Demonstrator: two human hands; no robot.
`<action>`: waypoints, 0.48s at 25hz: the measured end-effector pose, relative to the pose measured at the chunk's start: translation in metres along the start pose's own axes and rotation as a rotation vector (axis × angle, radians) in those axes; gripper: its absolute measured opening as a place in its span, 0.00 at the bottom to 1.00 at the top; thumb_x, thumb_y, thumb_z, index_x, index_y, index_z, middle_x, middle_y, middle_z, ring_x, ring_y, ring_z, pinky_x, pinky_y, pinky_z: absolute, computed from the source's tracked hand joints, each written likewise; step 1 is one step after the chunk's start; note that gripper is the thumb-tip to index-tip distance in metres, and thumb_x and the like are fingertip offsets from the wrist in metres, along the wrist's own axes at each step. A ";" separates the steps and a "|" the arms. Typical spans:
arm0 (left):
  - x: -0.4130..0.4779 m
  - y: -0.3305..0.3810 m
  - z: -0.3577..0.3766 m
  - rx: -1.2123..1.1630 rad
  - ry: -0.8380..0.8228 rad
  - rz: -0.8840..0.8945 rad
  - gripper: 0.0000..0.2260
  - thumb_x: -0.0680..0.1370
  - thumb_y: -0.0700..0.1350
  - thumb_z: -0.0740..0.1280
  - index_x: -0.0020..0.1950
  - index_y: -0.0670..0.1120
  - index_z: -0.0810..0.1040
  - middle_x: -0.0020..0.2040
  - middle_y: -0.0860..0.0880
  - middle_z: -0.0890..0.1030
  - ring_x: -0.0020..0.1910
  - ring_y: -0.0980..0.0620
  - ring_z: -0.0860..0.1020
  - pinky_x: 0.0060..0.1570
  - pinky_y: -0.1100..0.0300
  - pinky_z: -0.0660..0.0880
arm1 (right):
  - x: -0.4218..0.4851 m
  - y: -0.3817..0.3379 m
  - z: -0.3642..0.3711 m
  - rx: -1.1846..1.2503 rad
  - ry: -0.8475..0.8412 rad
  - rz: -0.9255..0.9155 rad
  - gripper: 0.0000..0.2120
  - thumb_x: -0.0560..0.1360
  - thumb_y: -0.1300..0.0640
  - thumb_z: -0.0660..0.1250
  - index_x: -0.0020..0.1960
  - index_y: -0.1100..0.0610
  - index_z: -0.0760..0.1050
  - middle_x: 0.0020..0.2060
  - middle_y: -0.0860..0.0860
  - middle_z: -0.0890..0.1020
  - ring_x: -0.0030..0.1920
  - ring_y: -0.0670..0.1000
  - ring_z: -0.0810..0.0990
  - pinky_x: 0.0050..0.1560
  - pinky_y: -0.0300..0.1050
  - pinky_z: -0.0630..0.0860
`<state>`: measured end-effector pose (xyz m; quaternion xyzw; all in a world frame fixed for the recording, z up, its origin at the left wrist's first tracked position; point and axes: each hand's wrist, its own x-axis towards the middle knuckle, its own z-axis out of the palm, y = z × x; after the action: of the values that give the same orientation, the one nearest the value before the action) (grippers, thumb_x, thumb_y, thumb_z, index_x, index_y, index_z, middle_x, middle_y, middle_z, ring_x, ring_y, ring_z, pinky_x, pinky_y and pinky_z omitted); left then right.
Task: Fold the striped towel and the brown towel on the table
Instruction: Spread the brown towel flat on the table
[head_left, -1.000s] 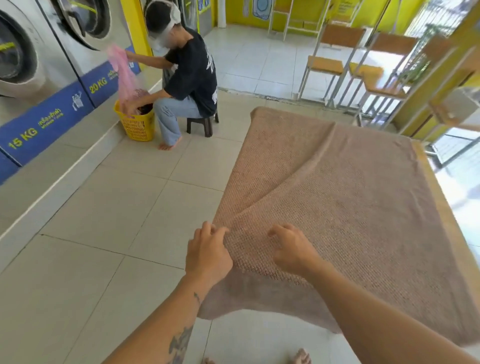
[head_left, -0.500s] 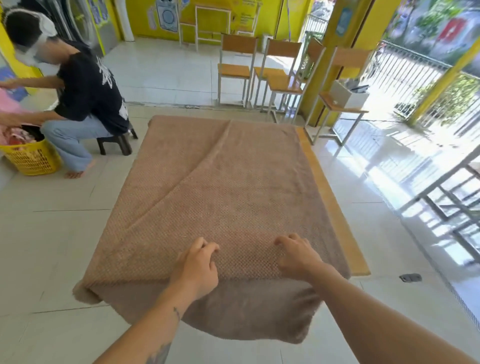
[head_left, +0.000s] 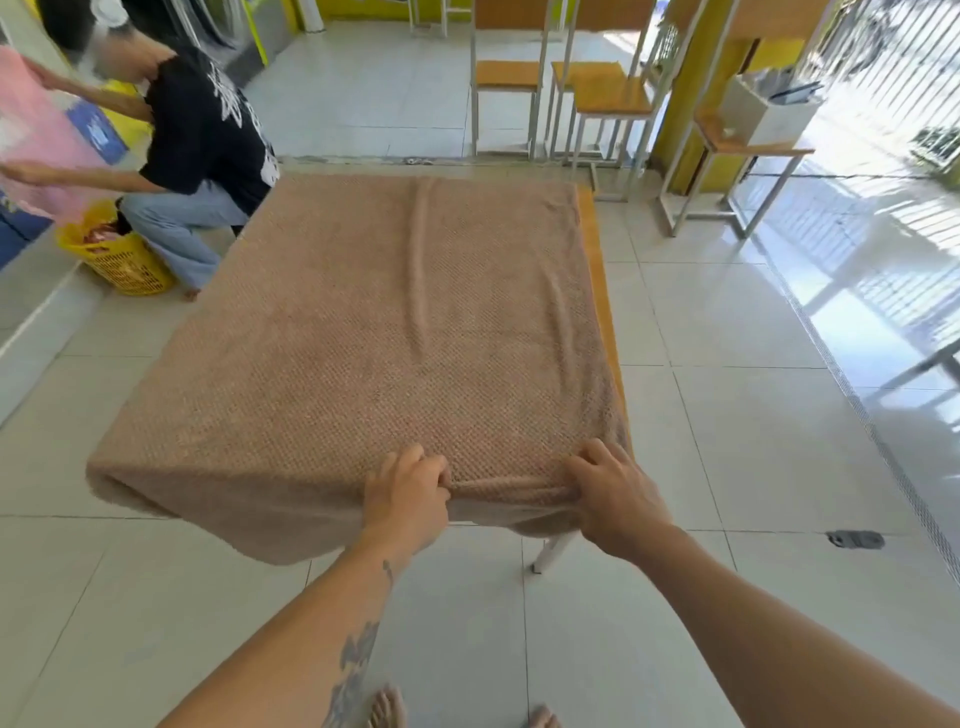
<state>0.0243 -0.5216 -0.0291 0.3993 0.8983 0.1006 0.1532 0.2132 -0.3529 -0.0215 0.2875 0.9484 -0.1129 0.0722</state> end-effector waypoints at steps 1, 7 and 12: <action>-0.003 0.009 0.004 -0.036 -0.008 0.022 0.03 0.80 0.47 0.64 0.49 0.52 0.76 0.47 0.54 0.70 0.52 0.49 0.72 0.49 0.54 0.68 | -0.007 0.009 -0.002 0.007 0.017 0.013 0.11 0.71 0.58 0.66 0.53 0.52 0.71 0.53 0.49 0.71 0.58 0.54 0.72 0.53 0.47 0.75; -0.025 0.031 0.023 -0.099 0.080 0.091 0.09 0.78 0.44 0.65 0.58 0.53 0.73 0.53 0.54 0.71 0.53 0.52 0.69 0.54 0.57 0.68 | -0.025 0.031 -0.008 -0.025 0.027 0.118 0.15 0.69 0.57 0.64 0.56 0.51 0.69 0.55 0.50 0.70 0.54 0.55 0.70 0.54 0.49 0.72; -0.011 -0.010 0.020 0.151 0.244 -0.045 0.20 0.69 0.41 0.72 0.56 0.54 0.70 0.52 0.51 0.69 0.51 0.50 0.67 0.49 0.56 0.64 | -0.011 0.018 -0.001 -0.005 0.037 0.203 0.10 0.71 0.58 0.62 0.52 0.50 0.68 0.52 0.51 0.69 0.50 0.55 0.66 0.47 0.47 0.69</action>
<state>0.0310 -0.5352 -0.0486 0.3742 0.9240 0.0773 0.0145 0.2323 -0.3436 -0.0219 0.3840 0.9158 -0.0972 0.0667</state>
